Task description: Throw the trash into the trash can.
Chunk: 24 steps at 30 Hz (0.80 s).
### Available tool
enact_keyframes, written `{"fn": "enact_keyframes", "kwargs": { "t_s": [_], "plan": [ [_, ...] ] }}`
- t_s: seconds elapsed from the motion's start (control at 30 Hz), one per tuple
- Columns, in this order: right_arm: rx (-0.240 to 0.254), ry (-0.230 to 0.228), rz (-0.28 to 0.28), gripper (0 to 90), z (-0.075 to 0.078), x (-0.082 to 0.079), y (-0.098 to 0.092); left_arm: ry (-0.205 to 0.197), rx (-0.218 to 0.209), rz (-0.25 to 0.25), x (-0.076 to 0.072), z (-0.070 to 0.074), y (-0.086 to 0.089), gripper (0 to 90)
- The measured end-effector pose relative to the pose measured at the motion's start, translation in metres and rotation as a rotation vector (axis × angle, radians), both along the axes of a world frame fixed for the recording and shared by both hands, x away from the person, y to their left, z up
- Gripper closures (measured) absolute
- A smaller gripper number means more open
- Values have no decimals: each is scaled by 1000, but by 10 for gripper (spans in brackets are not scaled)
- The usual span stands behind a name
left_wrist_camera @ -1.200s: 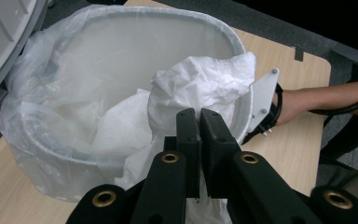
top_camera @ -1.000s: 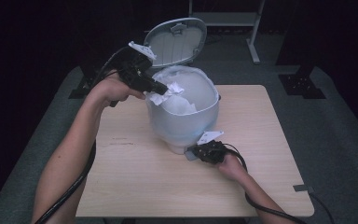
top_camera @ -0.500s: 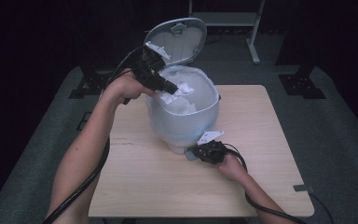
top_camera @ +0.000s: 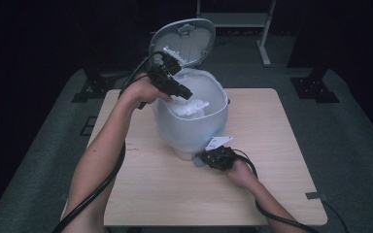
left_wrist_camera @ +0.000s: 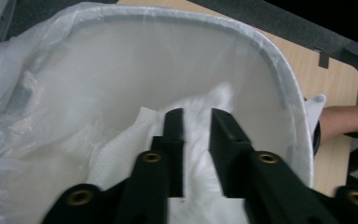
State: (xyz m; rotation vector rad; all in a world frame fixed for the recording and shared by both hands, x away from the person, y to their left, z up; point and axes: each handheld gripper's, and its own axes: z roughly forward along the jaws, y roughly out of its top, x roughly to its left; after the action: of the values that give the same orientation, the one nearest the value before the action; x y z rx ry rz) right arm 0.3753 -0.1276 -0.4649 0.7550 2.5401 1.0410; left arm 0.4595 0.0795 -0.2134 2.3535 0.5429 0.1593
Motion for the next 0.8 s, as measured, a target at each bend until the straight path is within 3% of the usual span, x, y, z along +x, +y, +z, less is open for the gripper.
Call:
{"fn": "enact_keyframes", "kwargs": {
  "t_s": [0.27,0.8],
  "plan": [
    [0,0,-1,800,0,0,0,4,-17,-23,-4,0,0,709],
    [0,0,-5,799,0,0,0,-4,-74,-45,-26,0,22,656]
  ]
}}
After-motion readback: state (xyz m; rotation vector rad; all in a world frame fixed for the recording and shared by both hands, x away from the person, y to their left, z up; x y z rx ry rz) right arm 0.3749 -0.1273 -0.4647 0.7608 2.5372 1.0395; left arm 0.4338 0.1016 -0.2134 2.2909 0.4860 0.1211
